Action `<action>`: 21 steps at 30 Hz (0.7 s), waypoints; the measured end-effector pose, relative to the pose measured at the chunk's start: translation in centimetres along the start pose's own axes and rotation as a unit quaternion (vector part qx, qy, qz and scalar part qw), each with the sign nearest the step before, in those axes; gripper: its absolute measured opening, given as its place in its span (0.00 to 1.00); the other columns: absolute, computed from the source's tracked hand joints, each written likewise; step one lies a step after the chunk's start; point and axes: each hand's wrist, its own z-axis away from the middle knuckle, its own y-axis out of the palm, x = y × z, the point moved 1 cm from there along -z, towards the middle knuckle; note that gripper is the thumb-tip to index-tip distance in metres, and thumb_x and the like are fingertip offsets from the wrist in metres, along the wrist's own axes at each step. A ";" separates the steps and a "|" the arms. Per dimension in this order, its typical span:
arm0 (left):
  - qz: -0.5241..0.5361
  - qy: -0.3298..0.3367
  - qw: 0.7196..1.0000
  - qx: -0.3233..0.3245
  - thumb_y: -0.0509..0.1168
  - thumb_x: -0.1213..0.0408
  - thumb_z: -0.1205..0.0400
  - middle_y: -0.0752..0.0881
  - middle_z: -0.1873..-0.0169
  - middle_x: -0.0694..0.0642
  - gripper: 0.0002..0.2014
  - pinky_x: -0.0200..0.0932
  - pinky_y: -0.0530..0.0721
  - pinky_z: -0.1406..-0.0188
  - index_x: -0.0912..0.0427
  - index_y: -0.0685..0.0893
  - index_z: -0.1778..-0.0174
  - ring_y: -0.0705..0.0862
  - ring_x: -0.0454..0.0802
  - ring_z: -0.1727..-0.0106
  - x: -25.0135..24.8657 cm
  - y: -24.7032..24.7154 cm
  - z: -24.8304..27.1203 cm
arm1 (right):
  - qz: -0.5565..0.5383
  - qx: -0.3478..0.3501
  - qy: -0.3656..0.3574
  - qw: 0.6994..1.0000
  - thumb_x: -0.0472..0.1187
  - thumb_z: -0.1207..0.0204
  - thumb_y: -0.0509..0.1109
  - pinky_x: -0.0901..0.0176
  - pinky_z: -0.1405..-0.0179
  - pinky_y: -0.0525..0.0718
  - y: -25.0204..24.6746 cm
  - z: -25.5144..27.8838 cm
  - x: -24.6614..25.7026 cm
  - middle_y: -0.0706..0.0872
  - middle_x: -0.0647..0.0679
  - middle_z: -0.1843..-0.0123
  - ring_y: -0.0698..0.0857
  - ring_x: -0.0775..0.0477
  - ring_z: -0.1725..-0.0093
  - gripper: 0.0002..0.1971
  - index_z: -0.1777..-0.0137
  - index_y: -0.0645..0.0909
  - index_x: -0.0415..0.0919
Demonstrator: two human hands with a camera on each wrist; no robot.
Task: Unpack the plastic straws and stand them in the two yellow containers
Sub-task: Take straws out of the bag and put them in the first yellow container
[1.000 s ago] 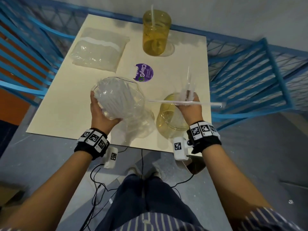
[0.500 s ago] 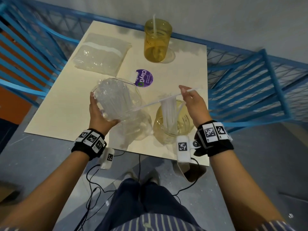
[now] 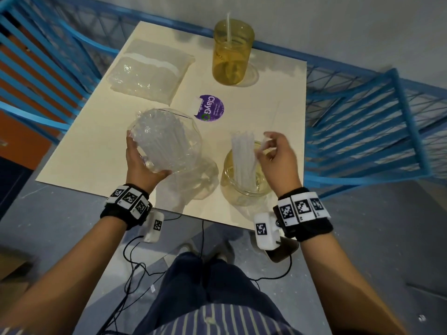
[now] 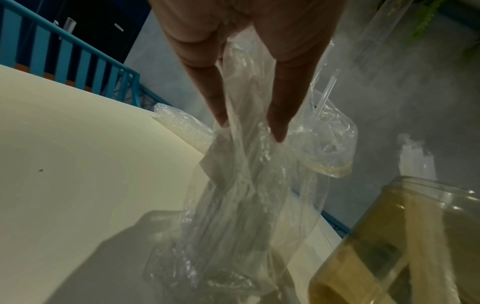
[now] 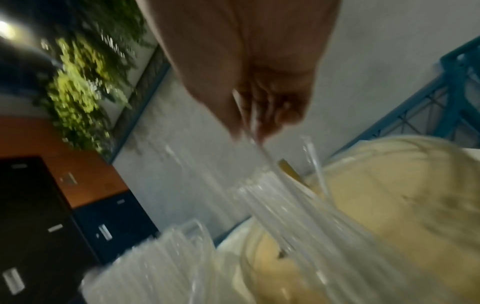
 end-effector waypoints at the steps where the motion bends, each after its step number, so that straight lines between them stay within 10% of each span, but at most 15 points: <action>1: -0.001 0.002 1.000 -0.001 0.84 0.71 0.46 0.61 0.23 0.58 0.64 0.50 0.73 0.30 0.54 0.49 0.20 0.63 0.51 0.22 -0.1 0.1 0.0 | 0.029 0.025 0.014 0.999 0.34 0.28 0.73 0.77 0.65 0.74 0.2 0.1 -1.0 0.79 0.53 0.55 0.75 0.59 0.68 0.21 0.35 0.75 0.42; 4: 0.010 -0.002 1.000 -0.004 0.84 0.74 0.45 0.62 0.23 0.58 0.64 0.44 0.72 0.33 0.54 0.49 0.19 0.64 0.49 0.24 -0.4 0.2 0.0 | 0.033 0.001 0.011 0.999 0.36 0.33 0.78 0.79 0.66 0.75 -0.7 0.1 -1.6 0.79 0.52 0.51 0.74 0.58 0.70 0.29 0.32 0.74 0.43; 12: 0.023 -0.011 1.000 0.002 0.81 0.77 0.41 0.59 0.22 0.57 0.63 0.20 0.71 0.45 0.56 0.45 0.18 0.64 0.39 0.33 -0.9 1.8 0.7 | 0.100 -0.074 0.008 0.992 0.41 0.22 0.67 0.70 0.66 0.69 -4.5 -3.6 -4.0 0.81 0.51 0.56 0.74 0.63 0.71 0.07 0.47 0.81 0.39; 21: -0.015 -0.041 0.996 -0.073 0.84 0.72 0.44 0.60 0.21 0.58 0.66 0.38 0.75 0.32 0.55 0.44 0.18 0.66 0.44 0.26 -1.3 4.1 0.8 | 0.239 0.053 0.061 0.968 0.45 0.21 0.66 0.58 0.62 0.72 -4.2 -13.8 -13.5 0.87 0.35 0.53 0.84 0.37 0.52 0.13 0.51 0.81 0.33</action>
